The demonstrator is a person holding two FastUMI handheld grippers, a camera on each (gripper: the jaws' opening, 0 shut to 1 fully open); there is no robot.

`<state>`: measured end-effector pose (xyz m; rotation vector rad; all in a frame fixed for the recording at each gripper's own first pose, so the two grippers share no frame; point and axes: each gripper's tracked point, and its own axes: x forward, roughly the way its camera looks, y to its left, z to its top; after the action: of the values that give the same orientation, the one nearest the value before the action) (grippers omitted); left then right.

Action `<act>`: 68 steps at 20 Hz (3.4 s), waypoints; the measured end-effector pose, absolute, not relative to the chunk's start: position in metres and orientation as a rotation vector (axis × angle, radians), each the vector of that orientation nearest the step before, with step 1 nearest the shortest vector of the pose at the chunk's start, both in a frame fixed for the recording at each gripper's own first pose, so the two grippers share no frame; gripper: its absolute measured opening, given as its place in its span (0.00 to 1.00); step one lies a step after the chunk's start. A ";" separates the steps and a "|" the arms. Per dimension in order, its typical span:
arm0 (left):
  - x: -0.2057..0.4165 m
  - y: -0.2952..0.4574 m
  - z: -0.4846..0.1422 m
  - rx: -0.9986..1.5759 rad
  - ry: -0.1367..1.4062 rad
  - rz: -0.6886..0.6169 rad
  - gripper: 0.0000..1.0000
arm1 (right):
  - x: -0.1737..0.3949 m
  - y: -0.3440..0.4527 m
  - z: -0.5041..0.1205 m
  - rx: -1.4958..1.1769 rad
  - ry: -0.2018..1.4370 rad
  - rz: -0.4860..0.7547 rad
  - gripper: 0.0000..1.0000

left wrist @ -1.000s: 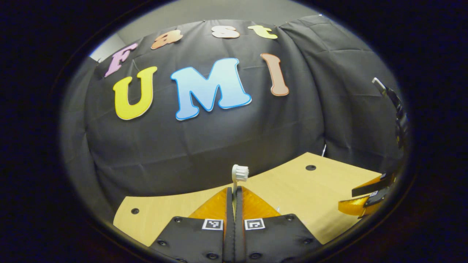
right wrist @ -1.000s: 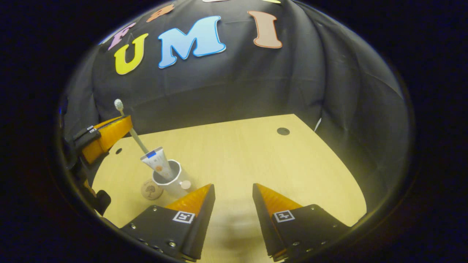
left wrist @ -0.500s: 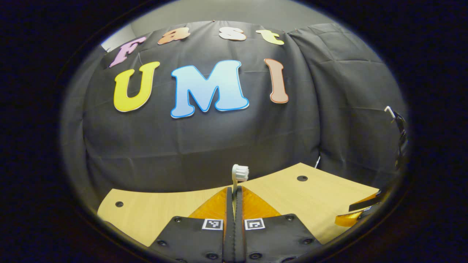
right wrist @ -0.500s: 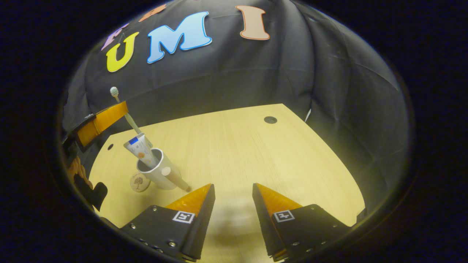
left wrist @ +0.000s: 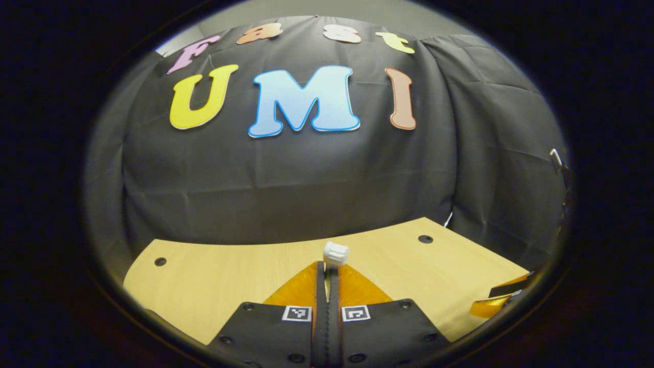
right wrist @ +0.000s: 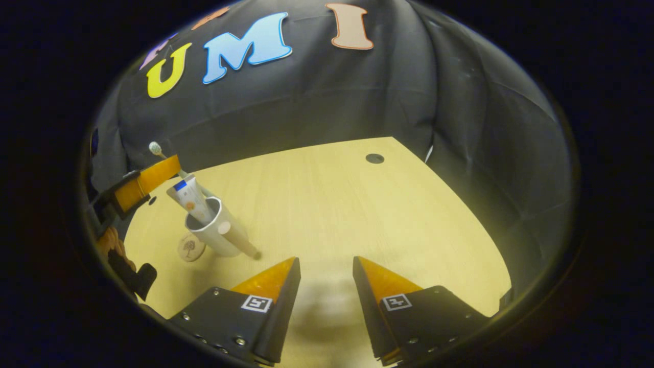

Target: Put the toothbrush and toothpaste on the desktop into the cup, then pick up the cup and place it on the coaster on the desktop.

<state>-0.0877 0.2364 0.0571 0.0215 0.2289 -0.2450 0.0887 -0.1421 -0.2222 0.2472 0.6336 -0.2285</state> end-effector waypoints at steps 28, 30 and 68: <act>-0.121 0.259 0.064 0.010 0.336 -0.172 0.07 | 0.079 -0.125 -0.232 0.289 0.670 -0.224 0.64; -0.119 0.257 0.062 0.018 0.342 -0.178 0.08 | 0.079 -0.125 -0.233 0.289 0.675 -0.222 0.64; -0.162 0.332 0.070 0.017 0.337 -0.123 0.88 | 0.171 -0.039 -0.194 -0.198 0.850 0.416 0.63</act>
<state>-0.1618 0.3324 0.0701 0.0173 0.3368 -0.1228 0.1712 -0.0388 -0.1941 -0.1978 0.8500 0.4157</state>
